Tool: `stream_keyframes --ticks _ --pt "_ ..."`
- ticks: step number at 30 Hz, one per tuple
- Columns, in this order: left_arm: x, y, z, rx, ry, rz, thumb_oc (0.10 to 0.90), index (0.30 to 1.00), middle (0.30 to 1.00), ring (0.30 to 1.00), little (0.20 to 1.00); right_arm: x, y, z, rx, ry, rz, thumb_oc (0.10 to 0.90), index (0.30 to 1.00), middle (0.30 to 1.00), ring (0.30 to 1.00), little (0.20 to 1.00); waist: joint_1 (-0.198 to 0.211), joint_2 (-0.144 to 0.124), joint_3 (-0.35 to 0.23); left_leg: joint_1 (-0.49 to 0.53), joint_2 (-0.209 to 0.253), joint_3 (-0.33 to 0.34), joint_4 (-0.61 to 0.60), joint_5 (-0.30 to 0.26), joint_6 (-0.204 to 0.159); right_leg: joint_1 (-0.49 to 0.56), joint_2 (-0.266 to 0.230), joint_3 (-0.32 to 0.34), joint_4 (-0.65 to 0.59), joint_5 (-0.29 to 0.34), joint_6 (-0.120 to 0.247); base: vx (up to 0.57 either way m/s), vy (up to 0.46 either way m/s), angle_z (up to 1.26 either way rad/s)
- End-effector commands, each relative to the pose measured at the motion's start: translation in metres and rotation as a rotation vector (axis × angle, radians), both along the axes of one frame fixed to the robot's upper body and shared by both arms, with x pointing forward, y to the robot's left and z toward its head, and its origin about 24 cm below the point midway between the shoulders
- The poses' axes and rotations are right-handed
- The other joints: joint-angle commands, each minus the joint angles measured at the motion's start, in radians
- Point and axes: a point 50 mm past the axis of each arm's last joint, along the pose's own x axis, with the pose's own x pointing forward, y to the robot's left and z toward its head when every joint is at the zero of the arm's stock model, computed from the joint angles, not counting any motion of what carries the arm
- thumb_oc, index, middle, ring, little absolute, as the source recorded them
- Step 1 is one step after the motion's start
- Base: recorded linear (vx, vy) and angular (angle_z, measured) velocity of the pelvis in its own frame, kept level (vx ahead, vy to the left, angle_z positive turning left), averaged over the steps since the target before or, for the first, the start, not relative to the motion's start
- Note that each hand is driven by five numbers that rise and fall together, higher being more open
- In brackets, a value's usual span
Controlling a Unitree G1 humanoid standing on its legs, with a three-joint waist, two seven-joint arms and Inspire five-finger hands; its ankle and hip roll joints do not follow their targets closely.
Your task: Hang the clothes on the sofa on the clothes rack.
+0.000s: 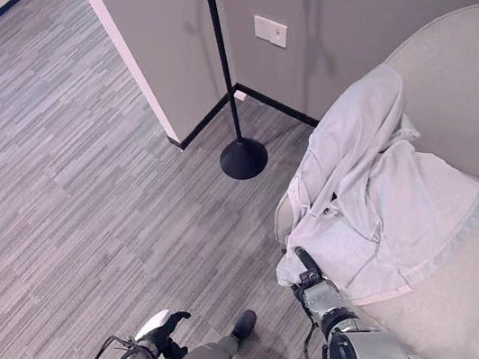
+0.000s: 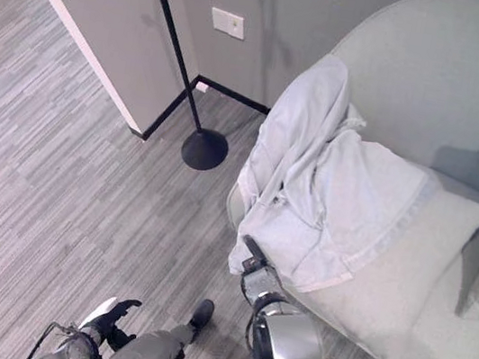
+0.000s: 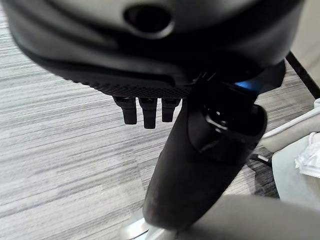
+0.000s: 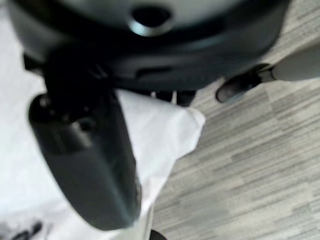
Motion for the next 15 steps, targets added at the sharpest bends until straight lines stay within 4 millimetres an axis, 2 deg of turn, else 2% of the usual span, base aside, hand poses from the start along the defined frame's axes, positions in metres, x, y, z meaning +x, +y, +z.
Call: stream_keyframes --ticks 1,4,6,10,12,14,15 --pt "0.011 -0.006 0.004 0.045 -0.047 -0.1 0.8 0.9 0.9 0.9 0.9 0.035 0.059 0.042 0.043 -0.234 0.174 0.8 0.9 0.9 0.9 0.9 0.023 -0.004 -0.035 -0.002 0.0 0.027 -0.002 -0.08 -0.029 0.143 -0.112 0.002 0.146 -0.191 0.12 0.07 0.184 0.03" --pt "0.013 -0.008 0.005 0.033 -0.055 -0.073 0.8 0.9 0.9 0.9 0.9 0.013 0.099 0.025 0.081 -0.199 0.287 0.8 0.9 0.9 0.9 0.9 0.037 -0.01 -0.033 0.031 -0.015 0.026 -0.002 -0.091 -0.018 0.162 -0.143 -0.021 0.185 -0.209 0.129 0.09 0.137 0.03" --pt "0.011 -0.008 0.004 0.034 -0.05 -0.072 0.8 0.9 0.9 0.9 0.9 0.006 0.108 0.02 0.094 -0.191 0.306 0.8 0.9 0.9 0.9 0.9 0.036 -0.016 -0.036 0.036 -0.02 0.023 -0.002 -0.093 -0.016 0.171 -0.147 -0.029 0.187 -0.213 0.132 0.04 0.033 0.09" --pt "0.011 -0.008 0.003 0.059 -0.043 -0.093 0.8 0.9 0.9 0.9 0.9 -0.015 0.143 0.013 0.148 -0.19 0.402 0.8 0.9 0.9 0.9 0.9 0.046 -0.049 -0.043 0.051 -0.03 0.021 -0.002 -0.104 -0.003 0.177 -0.165 -0.039 0.221 -0.218 0.137 0.03 0.057 0.07" --pt "0.008 -0.003 0.001 0.083 -0.032 -0.082 0.8 0.9 0.9 0.9 0.9 -0.026 0.156 0.01 0.166 -0.179 0.436 0.8 0.9 0.9 0.9 0.9 0.044 -0.07 -0.045 0.067 -0.038 0.019 -0.002 -0.113 0.006 0.176 -0.183 -0.037 0.259 -0.229 0.142 0.03 0.061 0.06" --pt "0.006 0.001 0.0 0.093 -0.024 -0.058 0.8 0.9 0.9 0.9 0.9 -0.03 0.155 0.005 0.166 -0.158 0.43 0.8 0.9 0.9 0.9 0.9 0.044 -0.085 -0.048 0.08 -0.041 0.018 -0.002 -0.119 0.01 0.182 -0.188 -0.038 0.268 -0.231 0.144 0.05 0.028 0.11" --pt "0.004 0.003 -0.001 0.1 -0.015 -0.045 0.8 0.9 0.9 0.9 0.9 -0.035 0.152 -0.001 0.16 -0.128 0.42 0.762 0.844 0.844 0.844 0.844 0.043 -0.097 -0.052 0.089 -0.045 0.018 -0.002 -0.125 0.014 0.19 -0.189 -0.039 0.272 -0.232 0.147 0.06 0.008 0.1"
